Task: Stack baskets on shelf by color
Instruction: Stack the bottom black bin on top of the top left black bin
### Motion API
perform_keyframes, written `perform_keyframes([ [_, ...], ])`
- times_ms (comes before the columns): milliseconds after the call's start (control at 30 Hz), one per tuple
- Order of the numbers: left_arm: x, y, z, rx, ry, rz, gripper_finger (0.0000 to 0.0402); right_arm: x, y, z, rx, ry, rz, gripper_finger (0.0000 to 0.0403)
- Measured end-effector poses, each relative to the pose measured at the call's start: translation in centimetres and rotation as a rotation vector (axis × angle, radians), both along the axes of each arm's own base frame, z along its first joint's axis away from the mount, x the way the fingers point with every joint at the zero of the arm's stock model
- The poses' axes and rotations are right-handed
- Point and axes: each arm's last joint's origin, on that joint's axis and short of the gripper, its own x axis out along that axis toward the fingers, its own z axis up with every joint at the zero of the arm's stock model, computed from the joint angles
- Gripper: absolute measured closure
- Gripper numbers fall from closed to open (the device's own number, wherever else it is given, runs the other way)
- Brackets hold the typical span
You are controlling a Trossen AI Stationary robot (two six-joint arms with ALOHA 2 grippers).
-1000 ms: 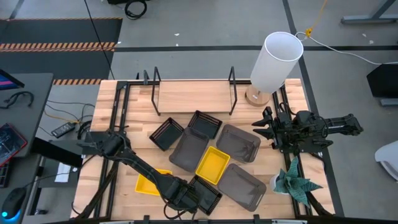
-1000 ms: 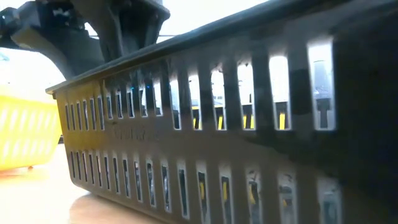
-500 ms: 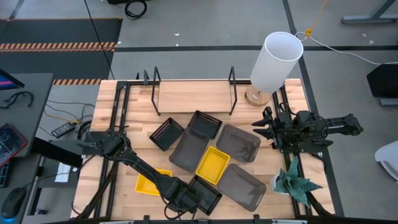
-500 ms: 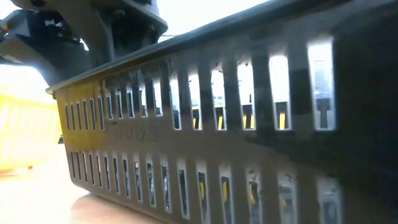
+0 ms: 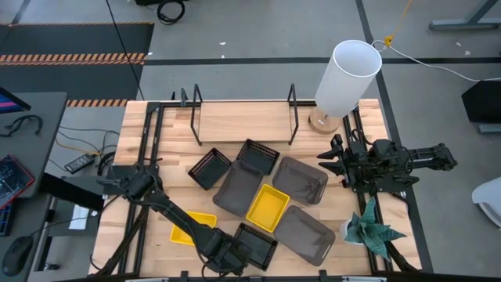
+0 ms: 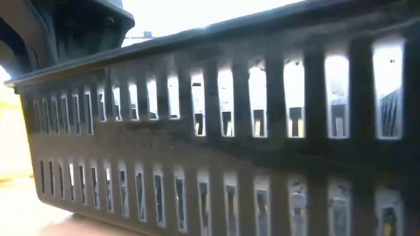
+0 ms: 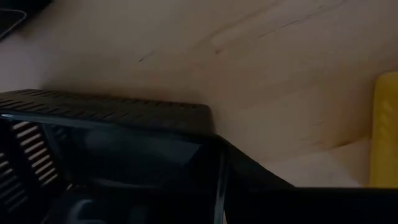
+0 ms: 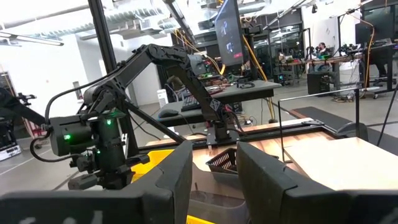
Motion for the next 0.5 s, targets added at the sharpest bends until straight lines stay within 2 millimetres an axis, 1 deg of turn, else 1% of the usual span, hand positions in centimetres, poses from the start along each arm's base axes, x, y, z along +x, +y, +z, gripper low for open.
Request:
perform_keyframes([
  [100, -0.4, -0.4, 0.0, 0.036, -0.013, -0.006, 0.0394, 0.0, 0.0, 0.0, 0.0, 0.0, 0.0, 0.0273],
  [300, -1.3, -0.9, 0.1, 0.117, -0.045, -0.013, 0.0391, 0.0, 0.0, 0.0, 0.0, 0.0, 0.0, 0.0273],
  [500, -2.0, -0.8, 1.6, 0.137, -0.079, 0.018, 0.0394, 0.0, 0.0, 0.0, 0.0, -0.001, 0.0, 0.0273],
])
